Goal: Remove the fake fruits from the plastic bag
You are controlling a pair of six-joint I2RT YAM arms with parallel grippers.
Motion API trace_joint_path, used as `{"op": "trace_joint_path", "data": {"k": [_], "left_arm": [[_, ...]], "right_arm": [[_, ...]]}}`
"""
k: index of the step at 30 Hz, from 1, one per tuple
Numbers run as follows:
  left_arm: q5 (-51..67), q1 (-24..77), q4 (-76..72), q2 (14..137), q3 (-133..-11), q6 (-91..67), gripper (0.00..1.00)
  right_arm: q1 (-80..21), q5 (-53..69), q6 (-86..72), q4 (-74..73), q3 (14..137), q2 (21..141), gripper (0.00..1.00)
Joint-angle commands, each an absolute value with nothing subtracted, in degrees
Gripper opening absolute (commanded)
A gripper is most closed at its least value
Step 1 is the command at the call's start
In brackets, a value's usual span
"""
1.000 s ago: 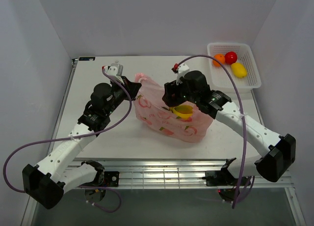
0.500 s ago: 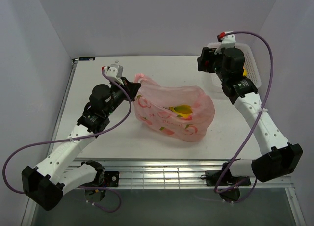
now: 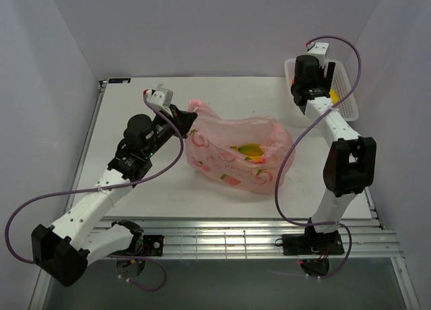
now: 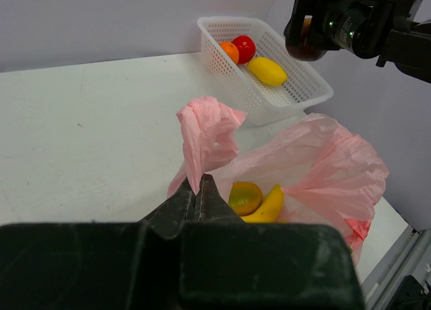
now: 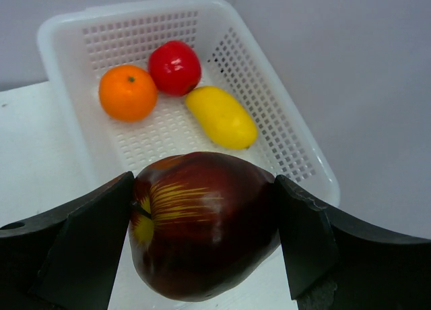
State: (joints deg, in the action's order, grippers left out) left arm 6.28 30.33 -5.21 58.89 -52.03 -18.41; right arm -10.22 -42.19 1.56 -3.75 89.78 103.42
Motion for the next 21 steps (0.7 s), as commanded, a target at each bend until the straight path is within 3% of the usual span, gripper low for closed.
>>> {"op": "trace_joint_path", "data": {"k": [1, 4, 5, 17, 21], "left_arm": [[7.21, 30.32, -6.42, 59.06, -54.4, -18.02, 0.0], [7.56, 30.32, -6.5, 59.06, -54.67, -18.28, 0.0], [7.56, 30.32, -6.5, 59.15, -54.67, -18.28, 0.0], [7.74, 30.32, -5.89, 60.56, -55.99, -17.93, 0.0], [7.47, 30.32, -5.1, 60.47, -55.99, -17.67, 0.0]], "right_arm": [[-11.16, -55.33, 4.12, 8.93, 89.92, 100.99, 0.5], [-11.25, -57.57, 7.38, 12.38, 87.37, 100.72, 0.86], [-11.25, -57.57, 7.47, 12.91, 87.19, 100.72, 0.9], [-11.34, -56.08, 8.0, 7.83, 90.17, 101.69, 0.9], [-11.08, -48.12, 6.42, 2.04, 93.16, 101.43, 0.9]]}}
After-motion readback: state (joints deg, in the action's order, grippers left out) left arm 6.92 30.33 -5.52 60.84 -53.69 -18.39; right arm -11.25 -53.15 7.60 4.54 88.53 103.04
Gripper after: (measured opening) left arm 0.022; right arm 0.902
